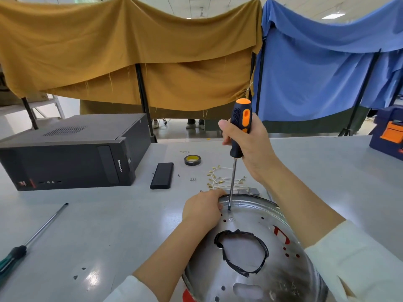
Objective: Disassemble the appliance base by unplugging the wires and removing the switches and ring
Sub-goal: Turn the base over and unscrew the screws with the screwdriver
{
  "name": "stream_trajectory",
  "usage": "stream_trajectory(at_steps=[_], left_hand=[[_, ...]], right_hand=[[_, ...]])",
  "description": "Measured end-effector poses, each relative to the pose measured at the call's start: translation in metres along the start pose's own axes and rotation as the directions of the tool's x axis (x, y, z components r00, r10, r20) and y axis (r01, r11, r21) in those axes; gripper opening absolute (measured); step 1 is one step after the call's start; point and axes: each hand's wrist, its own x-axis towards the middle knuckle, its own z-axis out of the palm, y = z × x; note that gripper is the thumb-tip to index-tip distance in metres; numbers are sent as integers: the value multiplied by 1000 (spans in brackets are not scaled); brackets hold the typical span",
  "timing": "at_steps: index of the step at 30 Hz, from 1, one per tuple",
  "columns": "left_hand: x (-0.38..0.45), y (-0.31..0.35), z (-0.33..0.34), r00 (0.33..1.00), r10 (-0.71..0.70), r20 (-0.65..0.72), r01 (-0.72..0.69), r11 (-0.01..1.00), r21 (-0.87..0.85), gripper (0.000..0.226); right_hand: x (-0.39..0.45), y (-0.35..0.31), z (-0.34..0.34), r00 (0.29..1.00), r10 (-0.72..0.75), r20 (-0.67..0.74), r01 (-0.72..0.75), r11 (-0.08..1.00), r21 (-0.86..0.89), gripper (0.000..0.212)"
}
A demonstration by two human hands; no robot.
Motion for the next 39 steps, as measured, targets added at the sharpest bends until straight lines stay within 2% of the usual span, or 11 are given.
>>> stream_trajectory(at_steps=[4,8,11,15,19,24,27,29,34,36,39], left_hand=[[0,0,0,1000,-1,3,1,1000,1,46],[0,0,0,1000,-6,-8,6,1000,6,46],[0,0,0,1000,-9,-10,9,1000,0,44],[0,0,0,1000,-8,-11,8,1000,2,45],[0,0,0,1000,-11,-8,11,1000,-3,44],[1,0,0,1000,-18,-3,18,1000,-3,44],[0,1,0,1000,-19,0,19,1000,-1,43],[1,0,0,1000,-16,0,16,1000,-7,43],[1,0,1,1000,-22,-3,22,1000,-7,43],[2,0,1,1000,-26,0,26,1000,-8,42],[2,-1,1,1000,-26,7,26,1000,-9,41]], right_hand=[[-9,8,1,991,-18,-131,38,988,151,43],[-12,13,3,991,23,133,-70,932,356,53],[-11,13,3,974,25,224,-105,930,352,47],[-10,16,-1,977,82,197,-150,921,359,20],[-10,21,-8,980,97,171,-164,886,434,25],[-13,25,-8,962,131,241,-220,892,395,50],[-15,25,-9,959,107,264,-196,920,340,27],[-15,26,-10,961,99,257,-188,918,350,21],[-14,29,-9,953,156,259,-253,882,398,50],[-13,29,-8,954,158,253,-254,875,411,48],[-13,29,-8,968,149,200,-217,898,383,32]])
